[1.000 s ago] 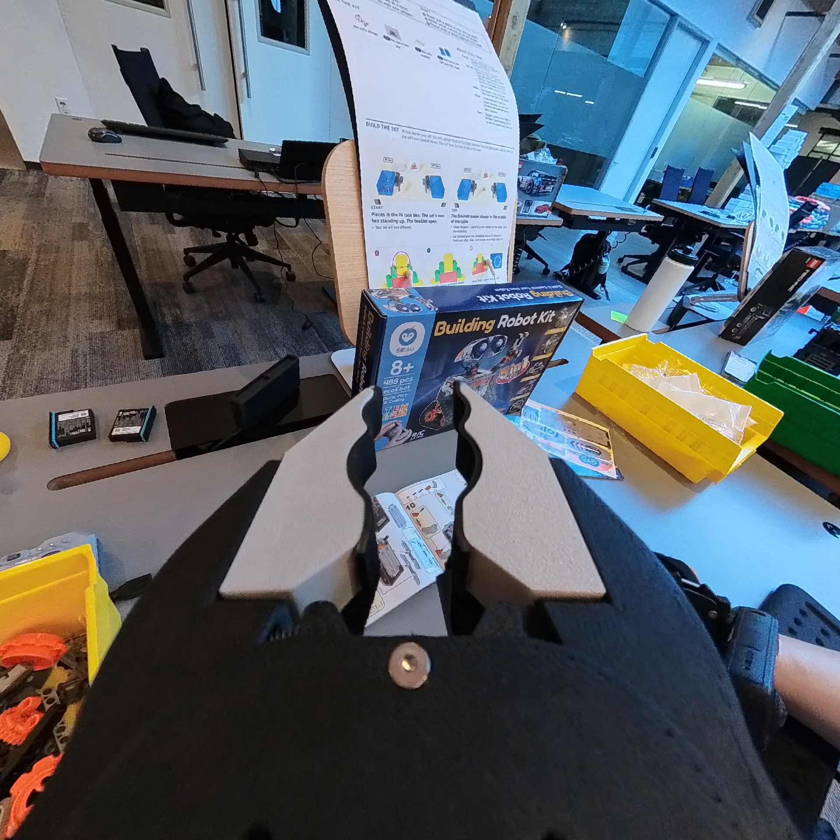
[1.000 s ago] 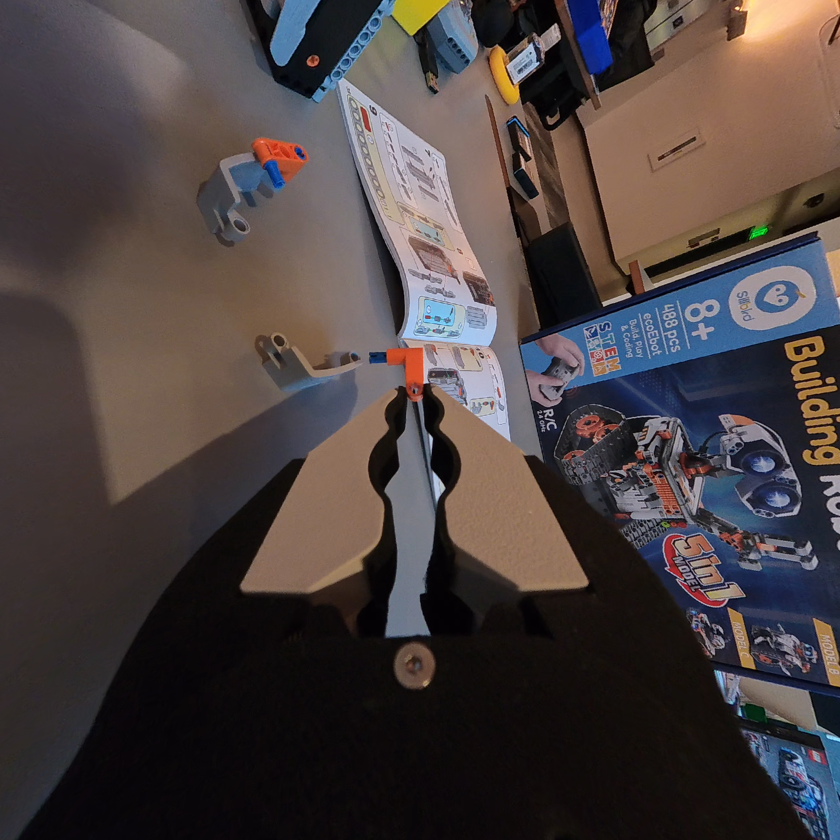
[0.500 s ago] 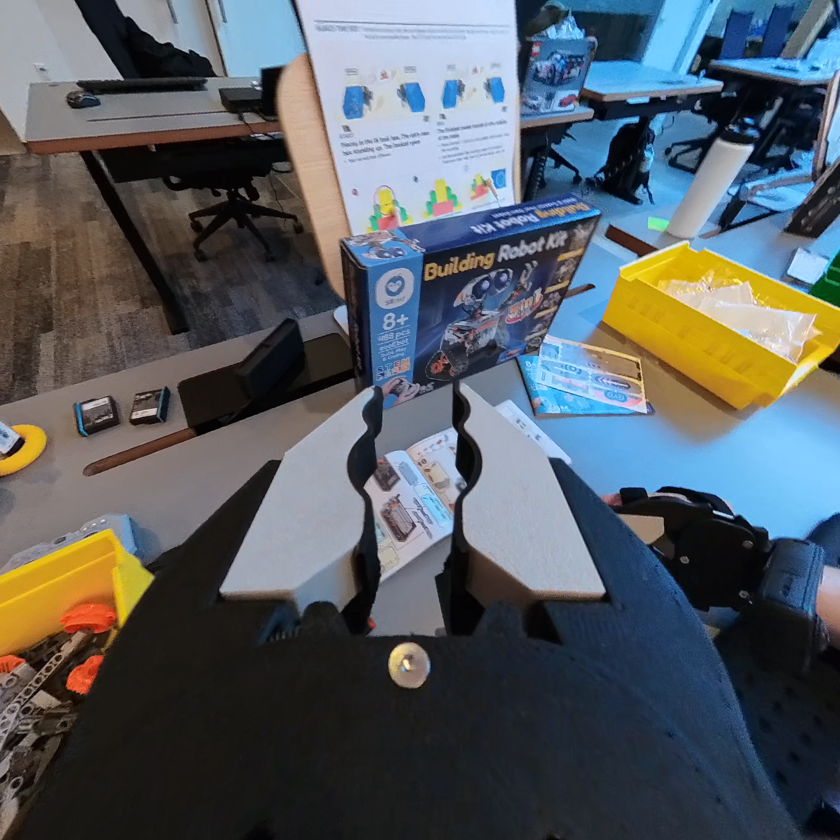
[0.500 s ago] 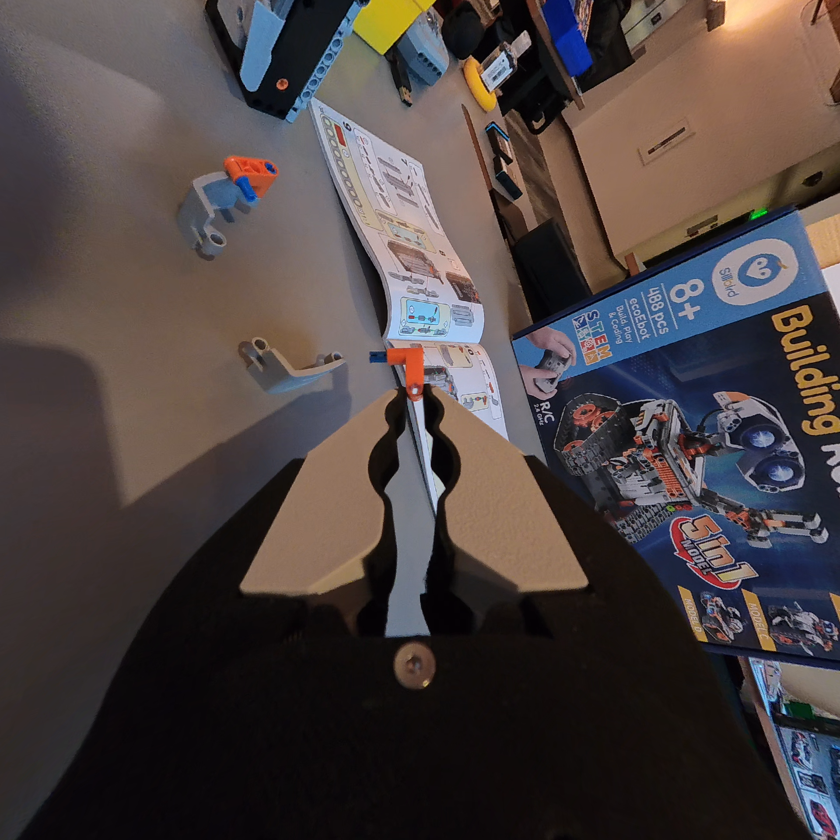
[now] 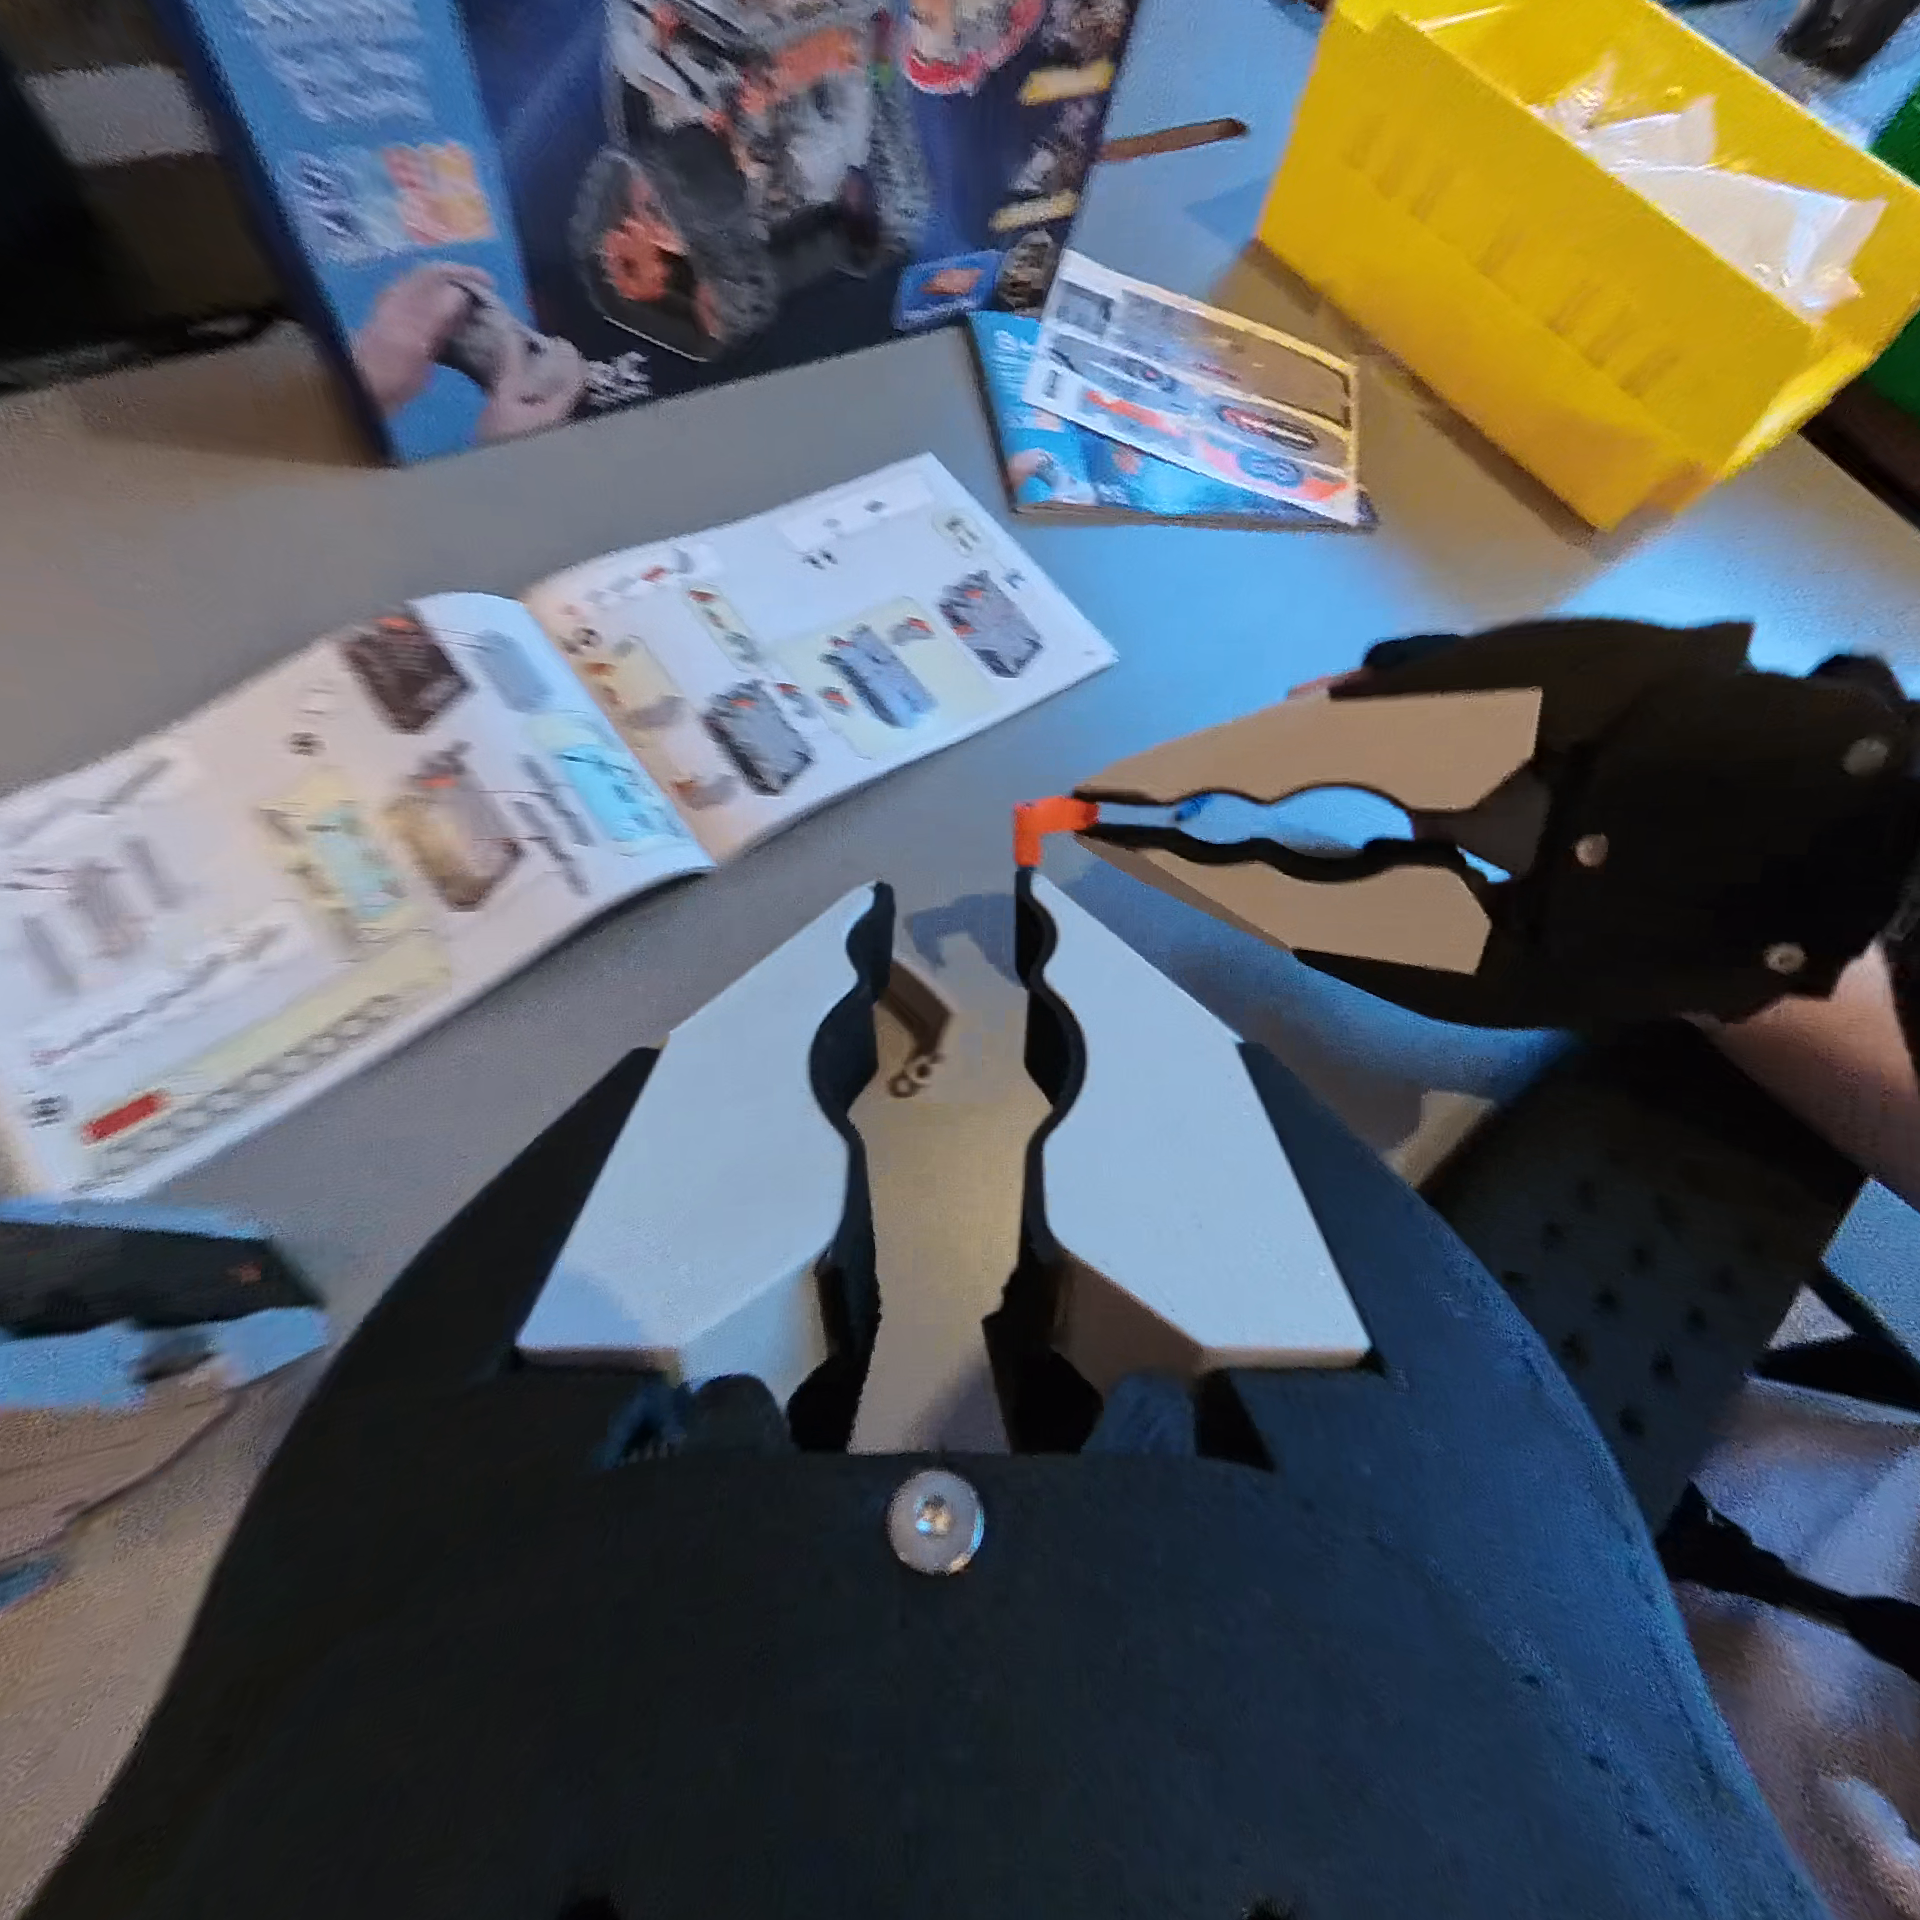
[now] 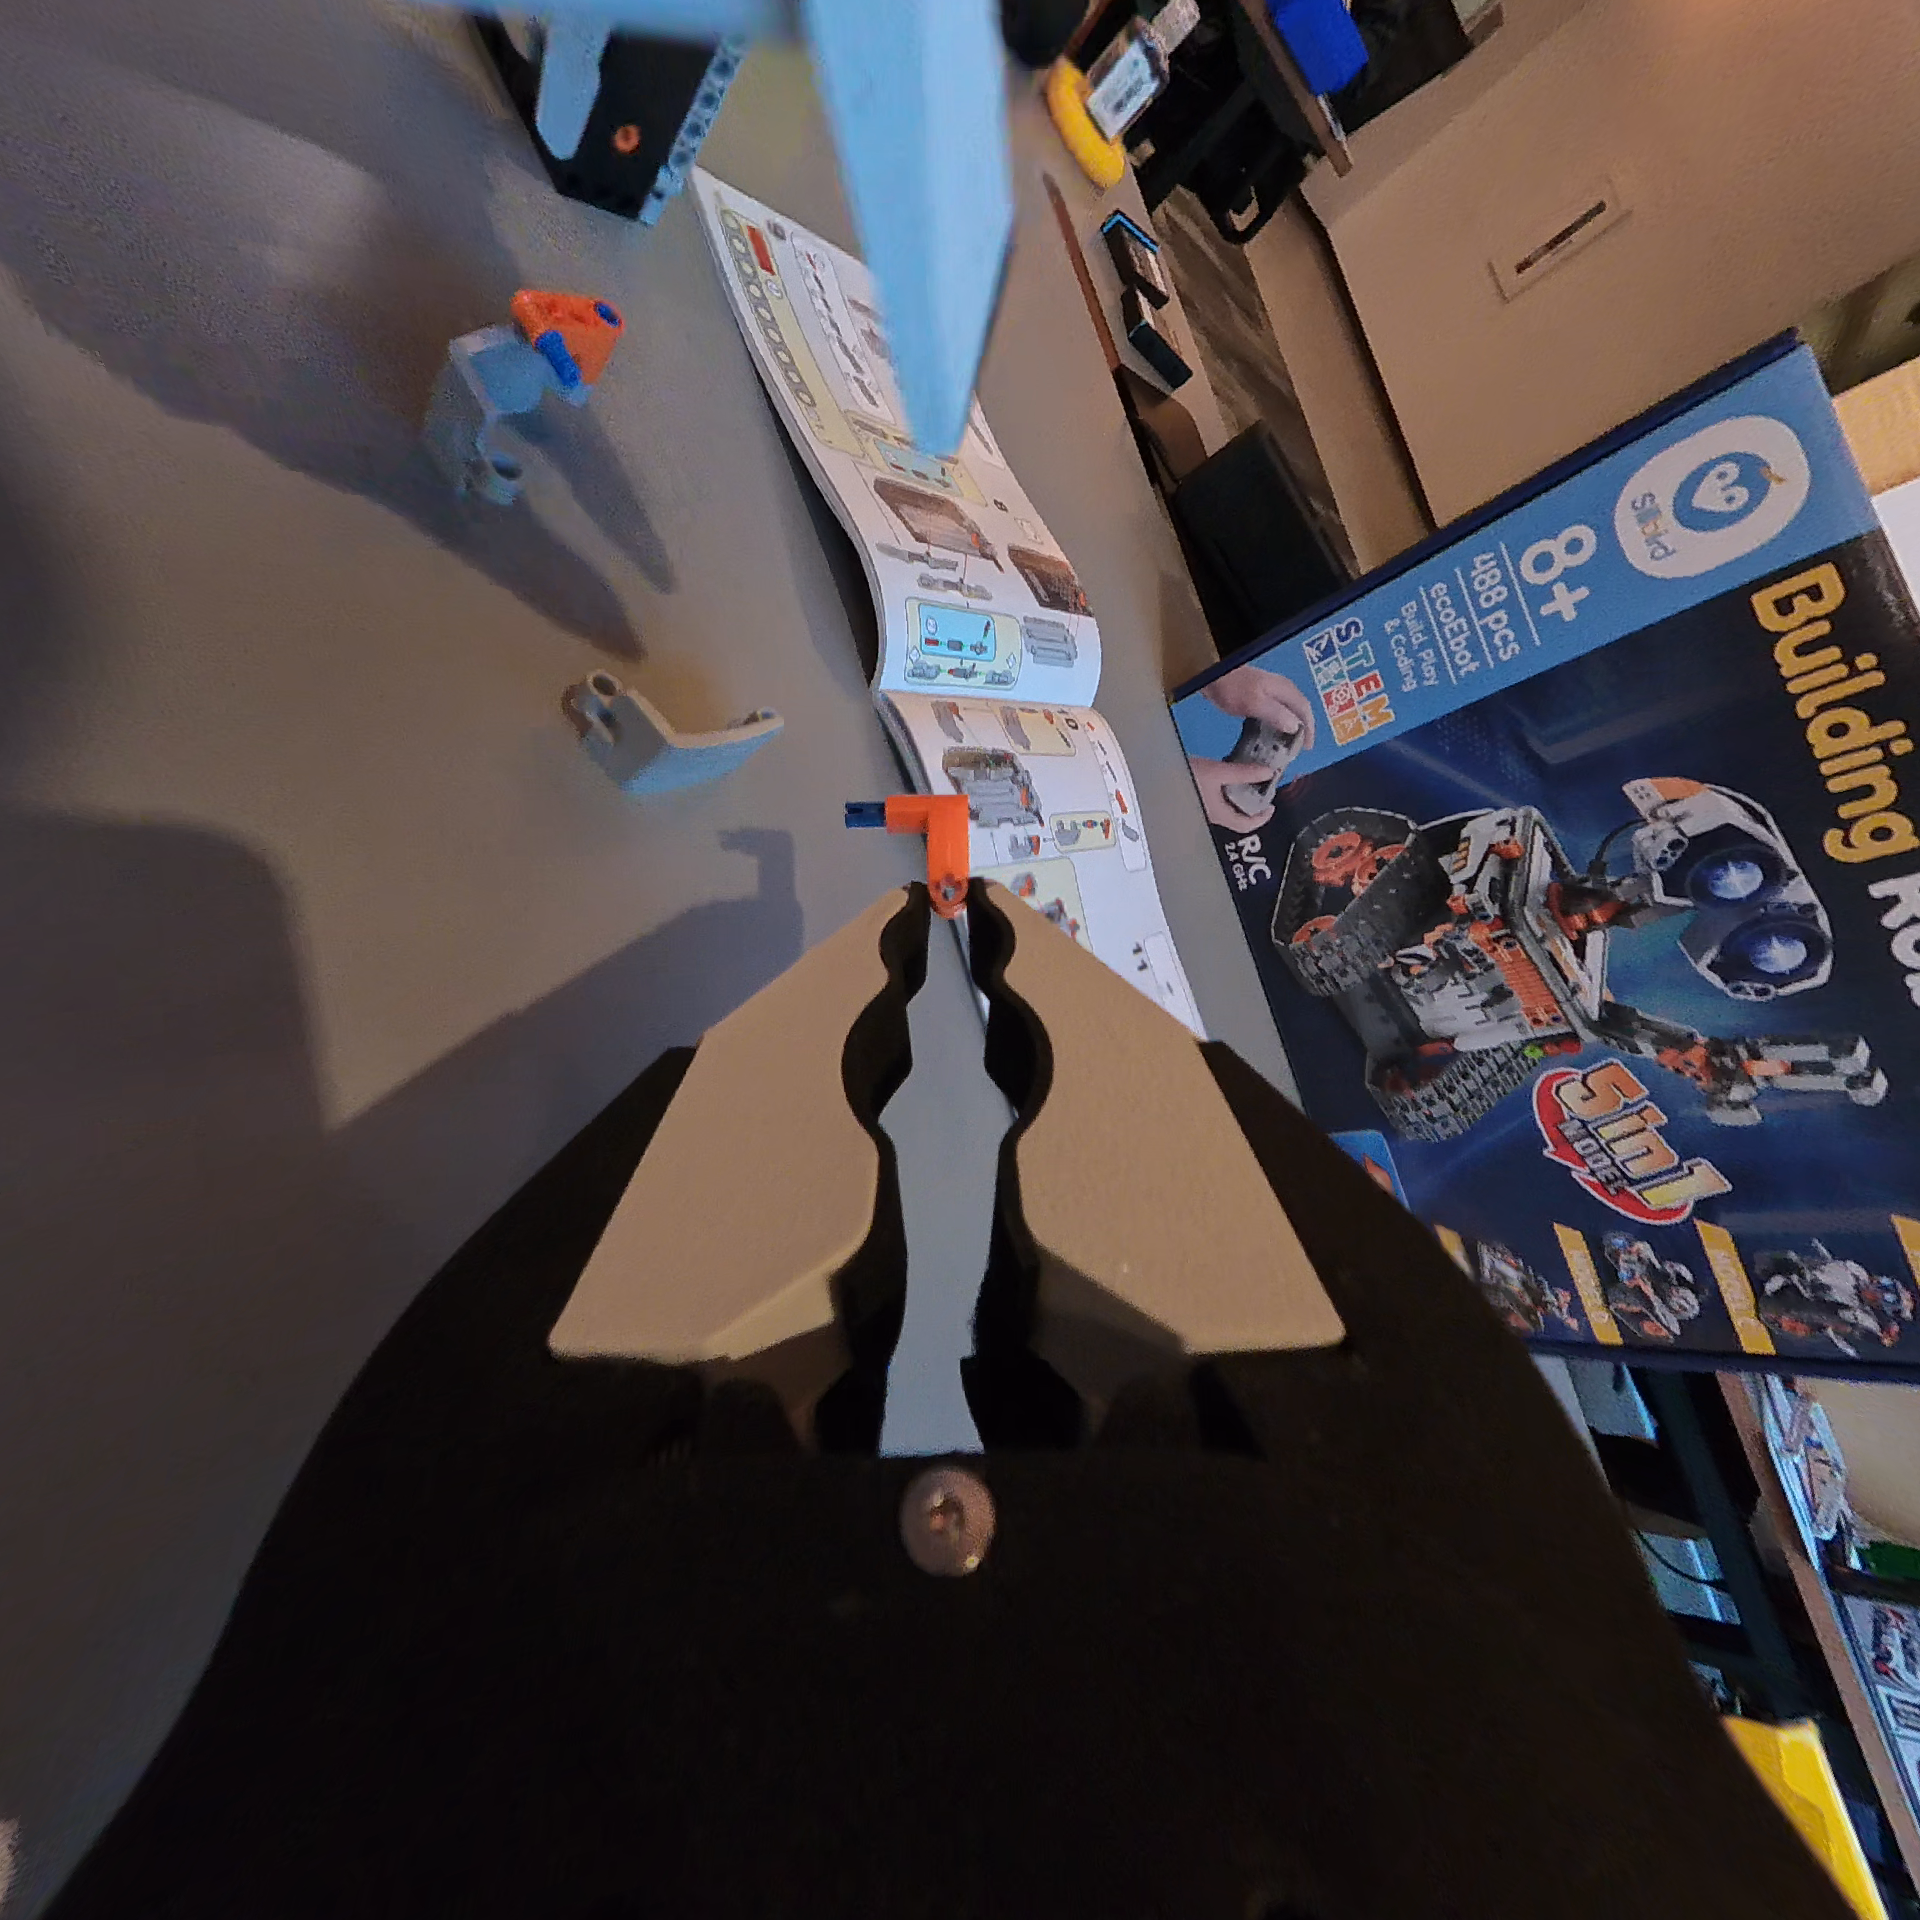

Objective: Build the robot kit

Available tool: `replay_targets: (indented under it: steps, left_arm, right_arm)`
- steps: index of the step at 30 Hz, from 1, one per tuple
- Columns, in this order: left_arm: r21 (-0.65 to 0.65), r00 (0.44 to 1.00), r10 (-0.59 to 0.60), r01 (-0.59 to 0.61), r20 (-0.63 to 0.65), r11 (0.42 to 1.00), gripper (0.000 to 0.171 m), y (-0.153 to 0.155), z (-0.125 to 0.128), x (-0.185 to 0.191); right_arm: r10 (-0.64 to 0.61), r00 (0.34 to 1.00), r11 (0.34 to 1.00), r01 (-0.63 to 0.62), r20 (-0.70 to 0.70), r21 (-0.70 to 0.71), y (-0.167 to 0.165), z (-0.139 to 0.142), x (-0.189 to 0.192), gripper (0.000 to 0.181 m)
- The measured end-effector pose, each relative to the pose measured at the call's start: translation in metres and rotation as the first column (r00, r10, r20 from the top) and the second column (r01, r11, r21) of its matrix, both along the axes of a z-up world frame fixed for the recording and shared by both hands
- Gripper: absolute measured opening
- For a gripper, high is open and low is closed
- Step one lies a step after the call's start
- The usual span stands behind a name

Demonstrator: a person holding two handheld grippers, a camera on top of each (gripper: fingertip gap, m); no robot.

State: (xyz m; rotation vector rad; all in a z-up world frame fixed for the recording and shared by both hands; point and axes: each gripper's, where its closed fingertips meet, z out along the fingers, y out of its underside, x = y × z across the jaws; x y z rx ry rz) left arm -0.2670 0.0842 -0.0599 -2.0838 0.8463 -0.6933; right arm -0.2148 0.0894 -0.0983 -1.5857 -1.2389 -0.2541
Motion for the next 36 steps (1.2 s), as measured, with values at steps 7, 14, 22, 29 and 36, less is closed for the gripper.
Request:
replay_targets:
  steps: [7, 14, 22, 29, 36]
  left_arm:
    - [0.032, 0.99, -0.131, 0.132, -0.043, 0.991, 0.028, -0.025, -0.037, 0.045]
    - [0.029, 0.986, -0.154, 0.155, -0.058, 0.987, 0.014, -0.033, -0.055, 0.063]
    - [0.055, 0.985, -0.129, 0.136, -0.112, 0.989, 0.004, -0.036, -0.067, 0.057]
    - [0.024, 0.987, -0.159, 0.16, -0.037, 0.987, 0.003, -0.041, -0.062, 0.057]
    - [-0.055, 0.977, -0.202, 0.206, 0.073, 0.977, 0.003, -0.048, -0.061, 0.063]
  right_arm:
    - [-0.049, 0.998, 0.999, 0.048, 0.039, 0.02, -0.02, -0.005, 0.02, 0.006]
    - [-0.056, 0.998, 0.998, 0.054, 0.038, 0.041, -0.035, -0.006, 0.02, 0.006]
    - [-0.014, 0.995, 0.997, 0.007, 0.099, 0.071, -0.042, -0.004, 0.006, 0.006]
    - [0.02, 0.997, 0.995, -0.027, 0.076, 0.093, -0.05, 0.003, 0.002, 0.007]
    - [0.039, 0.999, 0.996, -0.04, 0.012, 0.085, -0.054, 0.005, 0.004, 0.007]
